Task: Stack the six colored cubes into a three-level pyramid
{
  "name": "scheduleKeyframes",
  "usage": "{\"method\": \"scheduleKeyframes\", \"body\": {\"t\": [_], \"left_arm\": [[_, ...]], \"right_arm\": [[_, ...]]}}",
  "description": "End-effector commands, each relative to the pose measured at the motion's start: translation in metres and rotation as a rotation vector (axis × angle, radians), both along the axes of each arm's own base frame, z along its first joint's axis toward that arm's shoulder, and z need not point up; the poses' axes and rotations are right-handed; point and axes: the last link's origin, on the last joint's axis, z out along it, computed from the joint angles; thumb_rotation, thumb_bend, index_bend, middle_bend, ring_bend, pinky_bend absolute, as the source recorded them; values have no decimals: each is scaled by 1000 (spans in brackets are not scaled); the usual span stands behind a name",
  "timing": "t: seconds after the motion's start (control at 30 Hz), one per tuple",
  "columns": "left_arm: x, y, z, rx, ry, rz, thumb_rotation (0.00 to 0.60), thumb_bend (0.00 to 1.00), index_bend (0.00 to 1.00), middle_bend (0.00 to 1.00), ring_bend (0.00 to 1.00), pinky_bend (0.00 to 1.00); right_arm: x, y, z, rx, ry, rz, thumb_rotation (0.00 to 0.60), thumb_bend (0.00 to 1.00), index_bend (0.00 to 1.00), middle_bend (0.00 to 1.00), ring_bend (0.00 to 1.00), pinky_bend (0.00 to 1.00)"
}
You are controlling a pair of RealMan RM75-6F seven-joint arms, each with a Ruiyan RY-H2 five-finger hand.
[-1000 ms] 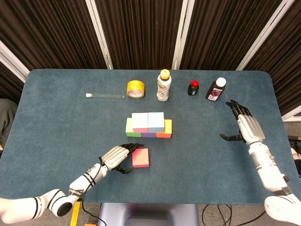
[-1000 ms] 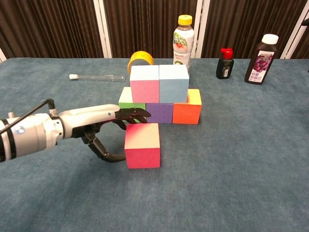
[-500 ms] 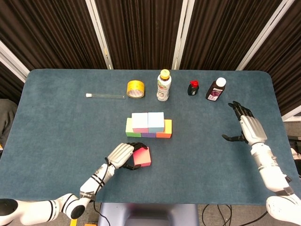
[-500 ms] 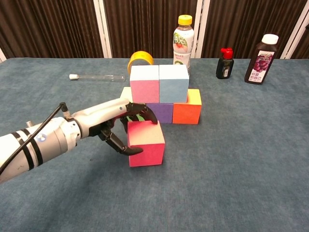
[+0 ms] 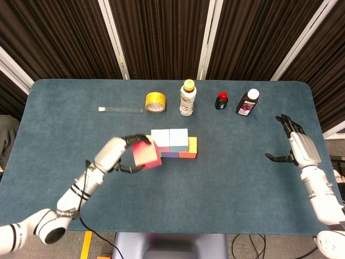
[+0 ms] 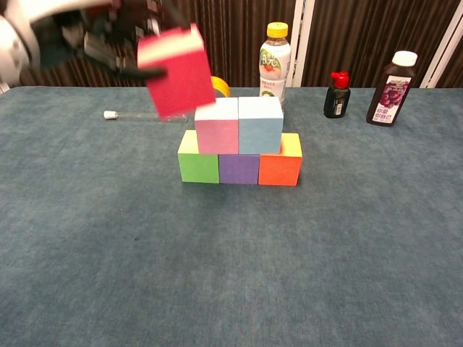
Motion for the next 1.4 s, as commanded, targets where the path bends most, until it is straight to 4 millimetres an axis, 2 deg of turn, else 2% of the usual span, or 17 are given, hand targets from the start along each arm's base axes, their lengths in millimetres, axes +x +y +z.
{"method": "scheduleKeyframes", "body": {"t": [0.03, 0.13, 0.3, 0.5, 0.6, 1.0, 1.4], "left_arm": [[19, 35, 17, 48, -40, 13, 600, 310, 415, 487, 484, 590], [29, 53, 9, 27, -45, 28, 600, 312, 413, 478, 474, 574], [45, 70, -15, -31, -37, 39, 600, 312, 407, 476, 472, 555], [57, 81, -44, -48, 21, 21, 600, 311, 403, 475, 470, 533], [61, 84, -53, -52, 41, 9, 600, 311, 403, 472, 467, 530], [61, 88, -60, -47, 99, -20, 600, 312, 386, 454, 446, 473], [48, 97, -60, -85, 127, -52, 600, 311, 378, 431, 411, 420]], "right_arm": [[2, 4, 5, -16, -6, -2, 600, 274, 30, 59, 0, 128], [3, 6, 10, -27, -7, -8, 600, 274, 30, 59, 0, 128], [6, 8, 12, -29, 4, -18, 600, 274, 30, 59, 0, 128], [10, 6, 10, -23, 10, -22, 600, 274, 30, 59, 0, 128], [11, 6, 9, -19, 13, -22, 600, 274, 30, 59, 0, 128], [8, 6, 8, -21, 13, -38, 600, 274, 30, 60, 0, 128], [7, 11, 9, -36, 11, -52, 600, 274, 29, 60, 0, 129]]}}
